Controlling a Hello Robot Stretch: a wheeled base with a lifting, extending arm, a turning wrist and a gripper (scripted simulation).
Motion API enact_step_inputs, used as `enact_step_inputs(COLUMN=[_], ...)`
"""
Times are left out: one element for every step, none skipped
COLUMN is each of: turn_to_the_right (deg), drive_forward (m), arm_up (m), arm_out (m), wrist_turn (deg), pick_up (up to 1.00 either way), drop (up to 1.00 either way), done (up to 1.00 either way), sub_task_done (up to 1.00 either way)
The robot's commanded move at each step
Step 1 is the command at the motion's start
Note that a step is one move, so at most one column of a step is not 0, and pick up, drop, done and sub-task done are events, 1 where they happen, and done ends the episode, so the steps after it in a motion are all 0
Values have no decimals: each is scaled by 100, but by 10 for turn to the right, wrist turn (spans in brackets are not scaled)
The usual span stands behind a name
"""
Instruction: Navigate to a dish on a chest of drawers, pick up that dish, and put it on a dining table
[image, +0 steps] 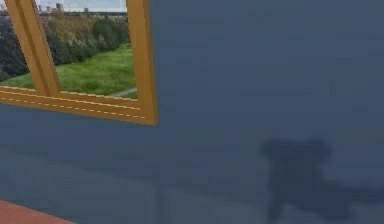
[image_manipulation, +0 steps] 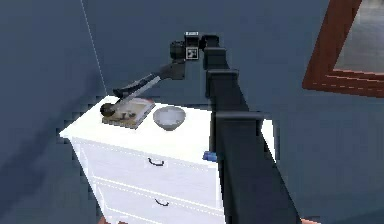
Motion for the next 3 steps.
enact_step_inputs(turn_to_the_right=[0,0,0], drive_forward=[0,0,0], arm_up=[0,0,-20], arm_out=[0,0,0], wrist_turn=[450,270,0], pick_up=[0,0,0], drop=[0,0,0], done=[0,0,0], sub_task_done=[0,0,0])
